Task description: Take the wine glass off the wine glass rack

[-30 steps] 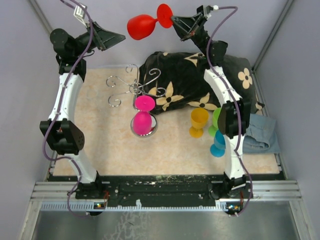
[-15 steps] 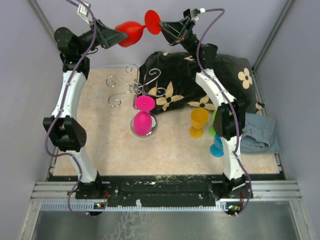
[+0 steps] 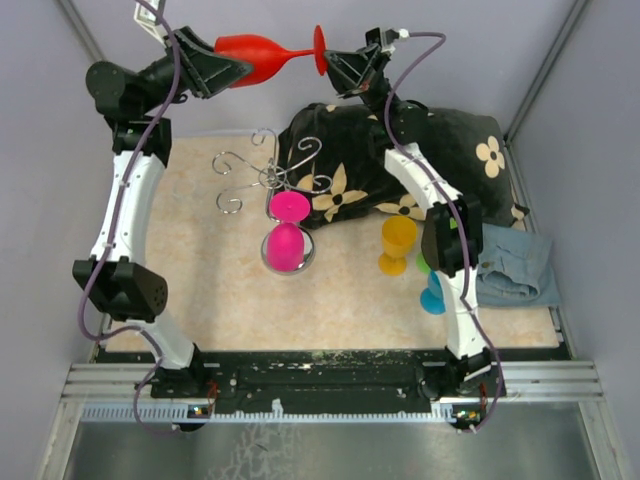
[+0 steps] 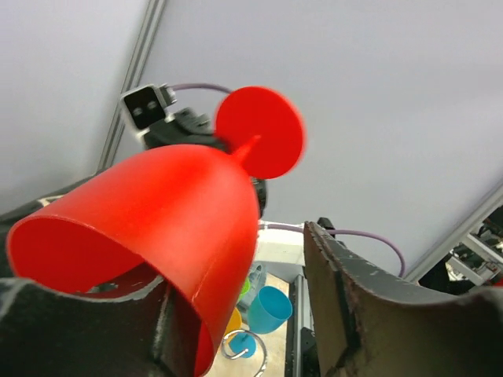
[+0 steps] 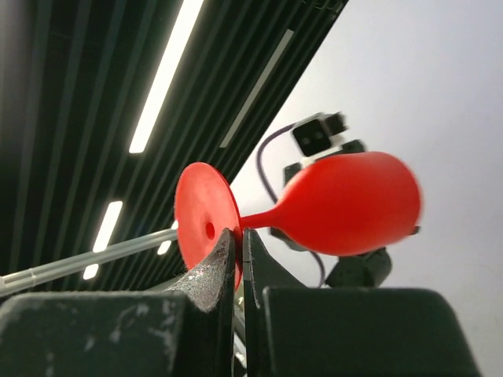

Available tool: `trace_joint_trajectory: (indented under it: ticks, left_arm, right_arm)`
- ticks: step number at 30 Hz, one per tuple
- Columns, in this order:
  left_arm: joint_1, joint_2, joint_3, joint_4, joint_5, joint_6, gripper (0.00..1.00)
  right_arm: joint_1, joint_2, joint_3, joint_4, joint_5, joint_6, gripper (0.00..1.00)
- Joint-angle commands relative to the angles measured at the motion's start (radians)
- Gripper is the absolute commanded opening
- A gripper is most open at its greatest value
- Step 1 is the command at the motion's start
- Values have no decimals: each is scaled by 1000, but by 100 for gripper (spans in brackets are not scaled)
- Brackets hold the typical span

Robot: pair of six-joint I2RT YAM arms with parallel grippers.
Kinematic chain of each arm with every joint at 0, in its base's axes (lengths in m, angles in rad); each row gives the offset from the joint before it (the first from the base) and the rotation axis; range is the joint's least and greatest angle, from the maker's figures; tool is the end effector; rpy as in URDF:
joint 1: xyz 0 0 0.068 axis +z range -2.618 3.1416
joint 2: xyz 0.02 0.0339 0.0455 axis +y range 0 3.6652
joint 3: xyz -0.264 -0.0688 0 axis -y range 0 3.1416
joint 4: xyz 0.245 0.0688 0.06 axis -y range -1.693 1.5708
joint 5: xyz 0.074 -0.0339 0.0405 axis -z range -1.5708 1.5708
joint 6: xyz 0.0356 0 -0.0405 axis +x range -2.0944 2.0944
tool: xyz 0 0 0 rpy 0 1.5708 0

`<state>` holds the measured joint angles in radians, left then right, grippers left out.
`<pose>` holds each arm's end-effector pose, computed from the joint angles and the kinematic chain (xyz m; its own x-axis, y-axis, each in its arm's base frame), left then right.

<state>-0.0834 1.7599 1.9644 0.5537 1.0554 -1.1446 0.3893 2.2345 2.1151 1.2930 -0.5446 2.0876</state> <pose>0.3600 -0.0612 0.5442 -0.3273 -0.4230 -0.8449 0.9012 0.1291 -0.4138 0.4310 0.1968 0.4482 -0.8650 0.4489 -0.2242 -0.4897 -0.6577 0.5724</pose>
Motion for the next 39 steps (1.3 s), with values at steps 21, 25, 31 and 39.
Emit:
trace_joint_trajectory:
  ticks: [21,25,31,39]
  left_arm:
    - [153,-56,136,-85,-62,186,0]
    - [356,-31,272,-382,-169,419,0]
    - [468,-172,154,-918,-446,892,0]
    - [487,-420,-170,-1217,-771,1158,0]
  right_arm:
    - [-53,18,-23,150,18,81,48]
    - [-142,-147,-153,55,-98,-46,65]
    - [-249,-395,-186,-531,-323,-529,72]
    - [-257,-548,-98,-1375,-280,-1159,72]
